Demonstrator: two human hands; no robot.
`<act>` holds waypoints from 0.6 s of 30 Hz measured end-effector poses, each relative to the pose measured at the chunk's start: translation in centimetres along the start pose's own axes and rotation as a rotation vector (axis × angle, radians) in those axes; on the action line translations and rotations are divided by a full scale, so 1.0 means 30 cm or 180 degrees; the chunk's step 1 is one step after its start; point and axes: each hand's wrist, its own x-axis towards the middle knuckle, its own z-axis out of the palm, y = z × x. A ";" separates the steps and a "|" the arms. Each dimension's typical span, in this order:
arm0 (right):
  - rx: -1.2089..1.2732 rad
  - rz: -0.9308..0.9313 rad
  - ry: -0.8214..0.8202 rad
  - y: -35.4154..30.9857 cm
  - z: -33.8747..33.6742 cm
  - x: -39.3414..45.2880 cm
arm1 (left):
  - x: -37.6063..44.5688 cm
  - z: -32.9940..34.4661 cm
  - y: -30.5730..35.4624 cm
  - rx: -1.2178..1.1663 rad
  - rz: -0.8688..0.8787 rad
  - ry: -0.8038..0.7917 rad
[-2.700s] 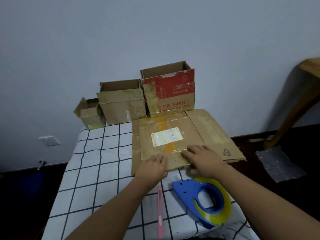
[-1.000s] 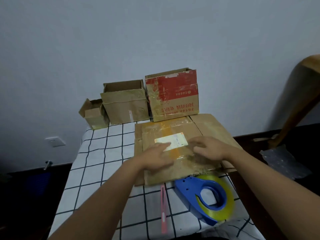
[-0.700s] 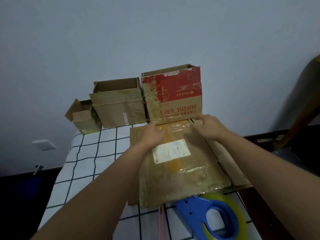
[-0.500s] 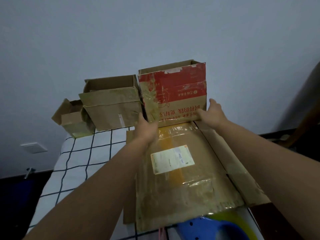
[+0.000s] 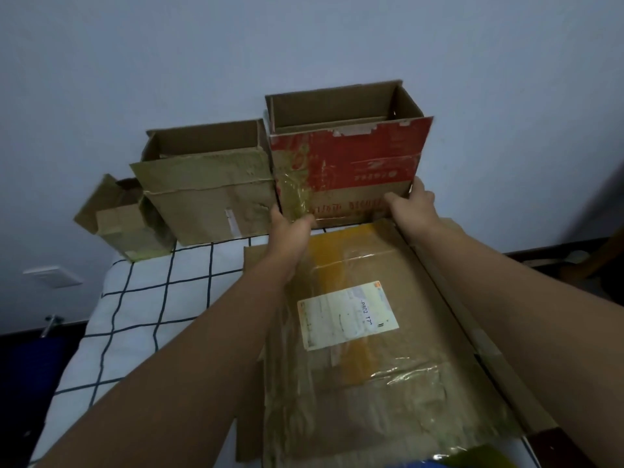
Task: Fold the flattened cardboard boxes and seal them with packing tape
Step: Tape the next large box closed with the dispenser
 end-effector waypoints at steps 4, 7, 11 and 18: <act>-0.0171 -0.0035 -0.0348 0.008 -0.010 -0.030 | -0.012 -0.014 -0.016 0.0217 -0.0095 -0.0174; -0.0532 -0.0178 -0.0470 0.013 -0.033 -0.074 | -0.082 -0.012 -0.019 0.0594 0.0283 -0.0276; -0.1276 -0.0667 -0.0661 0.021 -0.058 -0.190 | -0.228 -0.007 -0.058 0.1500 0.0917 -0.0706; -0.2378 -0.1376 -0.1426 0.058 -0.157 -0.488 | -0.509 -0.119 -0.130 0.2930 0.1144 -0.1674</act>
